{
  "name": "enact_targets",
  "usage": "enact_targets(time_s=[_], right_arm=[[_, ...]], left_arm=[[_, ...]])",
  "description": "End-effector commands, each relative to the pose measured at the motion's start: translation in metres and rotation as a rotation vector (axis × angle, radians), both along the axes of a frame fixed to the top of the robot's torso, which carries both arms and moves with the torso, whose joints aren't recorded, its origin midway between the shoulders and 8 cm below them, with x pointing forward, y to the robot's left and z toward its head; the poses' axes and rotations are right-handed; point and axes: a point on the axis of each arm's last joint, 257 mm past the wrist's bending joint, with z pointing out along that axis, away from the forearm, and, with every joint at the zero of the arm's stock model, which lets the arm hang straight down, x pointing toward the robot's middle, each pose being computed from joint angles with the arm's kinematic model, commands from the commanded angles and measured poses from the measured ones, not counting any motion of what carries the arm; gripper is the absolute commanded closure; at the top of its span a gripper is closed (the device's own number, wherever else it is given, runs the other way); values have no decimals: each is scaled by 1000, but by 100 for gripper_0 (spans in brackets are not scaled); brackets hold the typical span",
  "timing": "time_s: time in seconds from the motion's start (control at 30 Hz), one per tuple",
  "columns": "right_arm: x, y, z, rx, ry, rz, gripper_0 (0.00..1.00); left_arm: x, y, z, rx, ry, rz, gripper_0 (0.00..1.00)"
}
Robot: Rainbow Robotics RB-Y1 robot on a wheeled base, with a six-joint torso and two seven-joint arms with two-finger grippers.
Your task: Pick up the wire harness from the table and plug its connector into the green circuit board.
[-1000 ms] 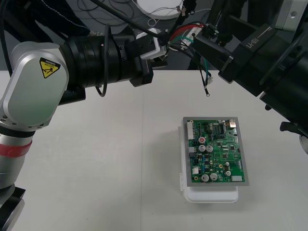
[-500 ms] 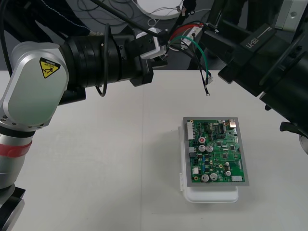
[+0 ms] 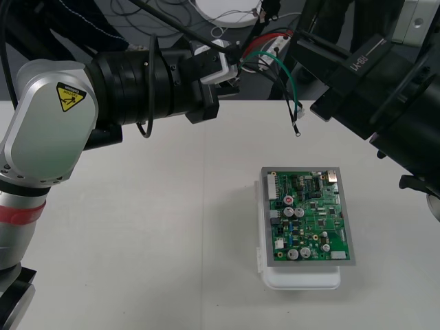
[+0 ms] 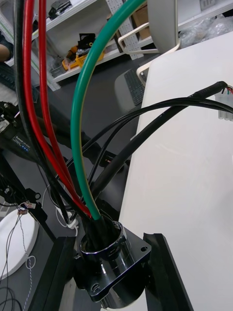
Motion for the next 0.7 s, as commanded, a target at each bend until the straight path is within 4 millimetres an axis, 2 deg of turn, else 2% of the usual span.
enact_targets(time_s=[0.03,0.07,0.1,0.13,0.7], right_arm=[[-8,10,16,24,-24,39,100],[-7,10,15,24,-23,38,100],[-7,10,15,23,-24,37,100],[-7,10,15,23,-23,39,100],[-11,11,20,29,-29,56,100]], left_arm=[[-6,-15,22,-79,-29,-18,85],[-6,-15,22,-82,-28,-19,26],[-6,-14,23,-84,-28,-17,2],[-5,-14,24,-86,-29,-16,0],[-7,-14,26,-105,-16,-23,0]])
